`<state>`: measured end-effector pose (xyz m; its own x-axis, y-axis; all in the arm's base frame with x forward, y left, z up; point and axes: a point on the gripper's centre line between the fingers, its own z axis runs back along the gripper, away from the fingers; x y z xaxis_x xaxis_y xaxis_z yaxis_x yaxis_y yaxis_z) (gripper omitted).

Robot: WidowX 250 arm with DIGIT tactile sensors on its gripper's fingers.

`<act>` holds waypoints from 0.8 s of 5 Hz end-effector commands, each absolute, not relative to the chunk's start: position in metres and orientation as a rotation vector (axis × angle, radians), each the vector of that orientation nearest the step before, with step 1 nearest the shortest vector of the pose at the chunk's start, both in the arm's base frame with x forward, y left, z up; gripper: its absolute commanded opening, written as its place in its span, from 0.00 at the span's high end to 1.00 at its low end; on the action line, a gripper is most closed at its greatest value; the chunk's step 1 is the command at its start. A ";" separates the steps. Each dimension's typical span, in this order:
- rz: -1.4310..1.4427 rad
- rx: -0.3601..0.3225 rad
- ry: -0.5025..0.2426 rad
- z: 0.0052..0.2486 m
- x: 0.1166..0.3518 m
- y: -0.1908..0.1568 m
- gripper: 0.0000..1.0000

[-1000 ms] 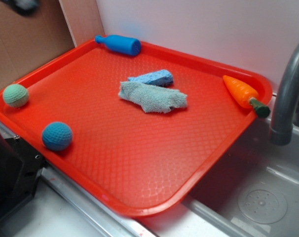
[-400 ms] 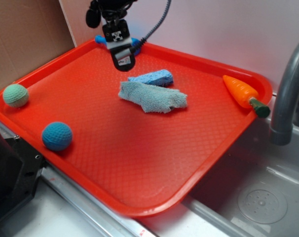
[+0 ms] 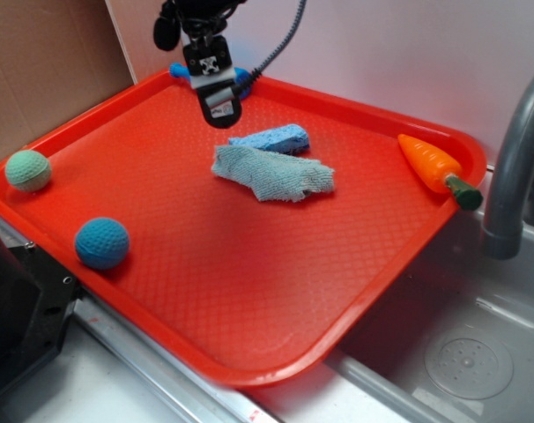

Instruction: Grab the blue cloth.

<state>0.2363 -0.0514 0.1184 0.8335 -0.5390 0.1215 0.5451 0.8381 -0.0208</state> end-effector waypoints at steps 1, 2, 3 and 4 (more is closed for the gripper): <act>-0.840 -0.010 -0.087 0.053 0.278 -0.085 0.00; -0.918 0.003 -0.051 0.033 0.279 -0.086 0.00; -0.920 -0.006 -0.061 0.031 0.279 -0.085 0.60; -0.902 -0.019 -0.082 0.036 0.279 -0.083 1.00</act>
